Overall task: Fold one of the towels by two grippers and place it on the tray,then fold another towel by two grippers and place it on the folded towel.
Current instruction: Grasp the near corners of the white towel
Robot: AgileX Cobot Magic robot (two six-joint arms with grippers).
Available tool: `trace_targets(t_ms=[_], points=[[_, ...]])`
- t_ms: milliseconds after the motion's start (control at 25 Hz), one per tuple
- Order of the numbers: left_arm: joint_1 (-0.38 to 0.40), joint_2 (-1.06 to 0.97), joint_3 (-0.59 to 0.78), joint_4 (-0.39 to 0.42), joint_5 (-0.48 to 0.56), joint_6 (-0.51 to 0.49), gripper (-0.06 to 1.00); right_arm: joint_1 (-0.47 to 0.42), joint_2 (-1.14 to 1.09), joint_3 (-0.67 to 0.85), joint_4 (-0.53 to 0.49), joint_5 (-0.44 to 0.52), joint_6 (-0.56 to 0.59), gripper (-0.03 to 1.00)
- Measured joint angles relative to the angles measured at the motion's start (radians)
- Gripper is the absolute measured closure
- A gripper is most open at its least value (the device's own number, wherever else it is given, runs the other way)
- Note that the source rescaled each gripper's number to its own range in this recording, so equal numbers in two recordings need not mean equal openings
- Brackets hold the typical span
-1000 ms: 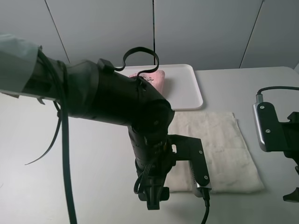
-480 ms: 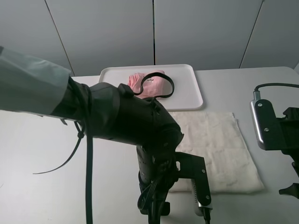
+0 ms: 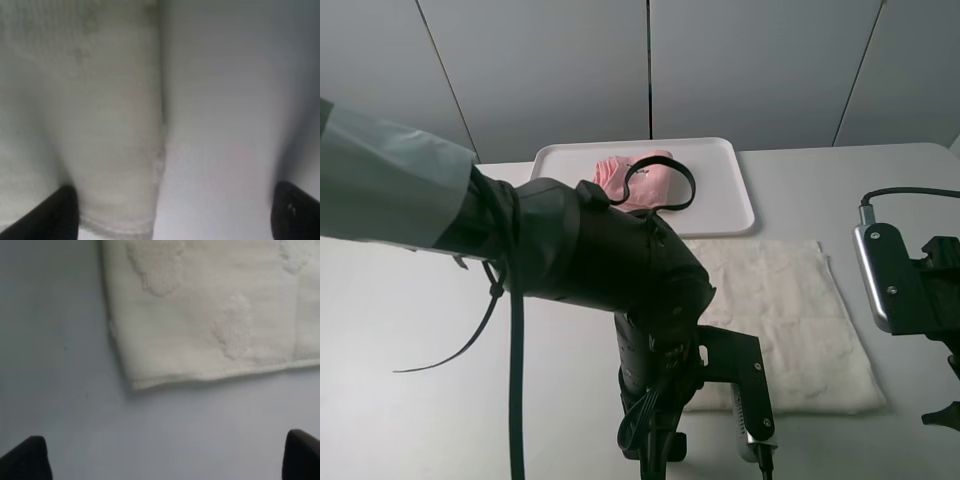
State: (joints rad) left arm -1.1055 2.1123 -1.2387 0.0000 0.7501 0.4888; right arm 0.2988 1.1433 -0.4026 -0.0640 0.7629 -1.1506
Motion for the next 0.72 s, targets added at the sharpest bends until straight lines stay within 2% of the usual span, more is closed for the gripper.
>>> trace_targets(t_ms=[360, 720], points=[[0.0, 0.0, 0.0, 0.0, 0.0, -0.017, -0.05, 0.0, 0.0, 0.127, 0.0, -0.154, -0.03, -0.03], [-0.001, 0.0, 0.0, 0.005, -0.002, -0.019, -0.05, 0.0, 0.052, 0.127, 0.04, -0.18, -0.077, -0.03]])
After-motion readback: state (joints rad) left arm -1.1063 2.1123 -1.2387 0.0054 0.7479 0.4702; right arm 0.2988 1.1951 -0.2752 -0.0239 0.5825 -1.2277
